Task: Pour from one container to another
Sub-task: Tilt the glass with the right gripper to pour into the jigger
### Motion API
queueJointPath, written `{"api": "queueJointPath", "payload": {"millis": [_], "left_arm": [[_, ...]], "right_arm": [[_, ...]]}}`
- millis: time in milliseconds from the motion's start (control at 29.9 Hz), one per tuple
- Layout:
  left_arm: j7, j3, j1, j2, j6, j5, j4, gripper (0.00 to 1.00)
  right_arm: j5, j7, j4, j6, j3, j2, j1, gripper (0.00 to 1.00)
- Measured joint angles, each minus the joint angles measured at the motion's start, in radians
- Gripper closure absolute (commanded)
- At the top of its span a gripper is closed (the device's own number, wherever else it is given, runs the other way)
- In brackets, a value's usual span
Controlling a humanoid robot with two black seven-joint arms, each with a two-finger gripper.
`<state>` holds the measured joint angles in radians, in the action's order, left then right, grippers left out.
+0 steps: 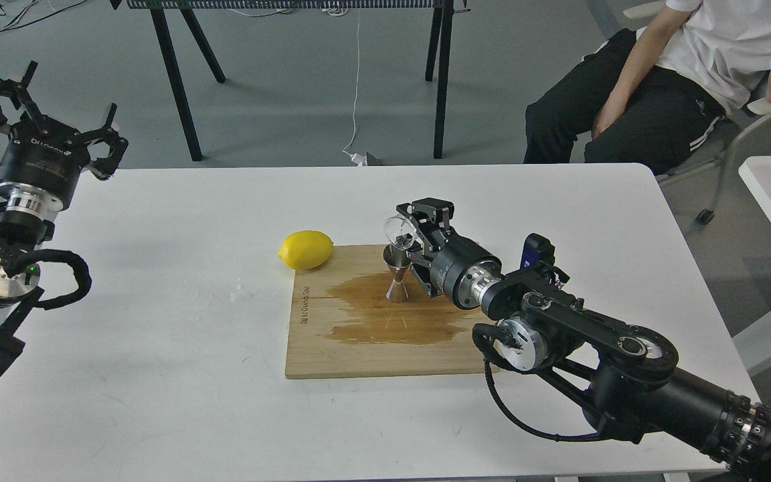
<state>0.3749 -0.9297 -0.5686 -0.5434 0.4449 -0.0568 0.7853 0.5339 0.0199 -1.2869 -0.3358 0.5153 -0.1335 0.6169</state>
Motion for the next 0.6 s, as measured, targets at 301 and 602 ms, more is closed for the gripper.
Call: {"api": "queueJointPath", "payload": {"millis": [301,602], "left_arm": [[0.001,0.001,0.001,0.0,0.0,0.0,0.0,0.0],[0.002,0.002,0.001,0.0,0.0,0.0,0.0,0.0]], "right_arm": [[0.049,0.0,0.003,-0.002,-0.019,-0.001,0.008,0.63],[0.128,0.0,0.005,-0.002,-0.022,-0.003,0.013,0.63]]}}
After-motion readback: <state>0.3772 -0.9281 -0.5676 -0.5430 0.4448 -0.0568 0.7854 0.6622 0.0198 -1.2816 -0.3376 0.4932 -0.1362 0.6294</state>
